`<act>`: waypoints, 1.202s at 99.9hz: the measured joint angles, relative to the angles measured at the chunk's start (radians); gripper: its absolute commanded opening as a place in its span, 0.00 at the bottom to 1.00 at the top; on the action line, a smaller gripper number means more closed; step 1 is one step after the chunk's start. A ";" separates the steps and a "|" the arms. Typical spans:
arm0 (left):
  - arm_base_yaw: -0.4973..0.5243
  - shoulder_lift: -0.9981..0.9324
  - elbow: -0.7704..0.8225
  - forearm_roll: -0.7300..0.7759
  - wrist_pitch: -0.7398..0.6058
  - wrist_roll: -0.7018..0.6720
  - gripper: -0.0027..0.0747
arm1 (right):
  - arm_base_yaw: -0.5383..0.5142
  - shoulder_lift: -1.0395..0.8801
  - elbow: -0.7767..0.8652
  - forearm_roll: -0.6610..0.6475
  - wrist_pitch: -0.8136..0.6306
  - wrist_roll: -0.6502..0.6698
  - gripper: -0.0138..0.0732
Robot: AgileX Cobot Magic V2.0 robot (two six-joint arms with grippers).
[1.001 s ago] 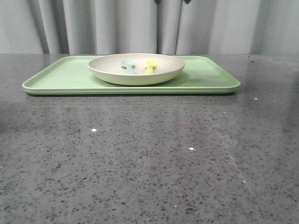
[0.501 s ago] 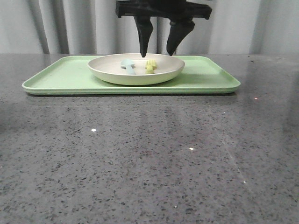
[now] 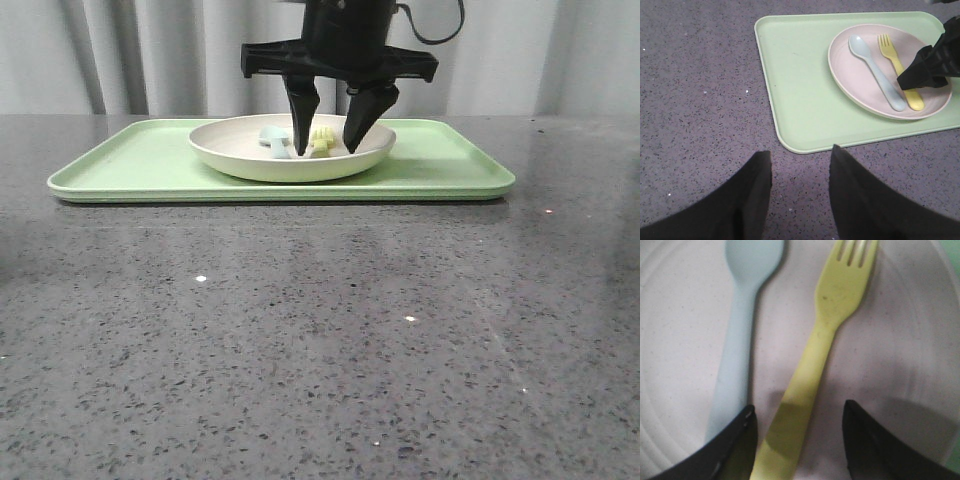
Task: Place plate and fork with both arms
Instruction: 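Lower the right gripper into the plate and grasp the yellow fork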
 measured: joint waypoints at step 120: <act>0.000 0.000 0.000 -0.022 -0.002 0.000 0.40 | 0.000 0.018 0.000 0.009 -0.016 0.004 0.54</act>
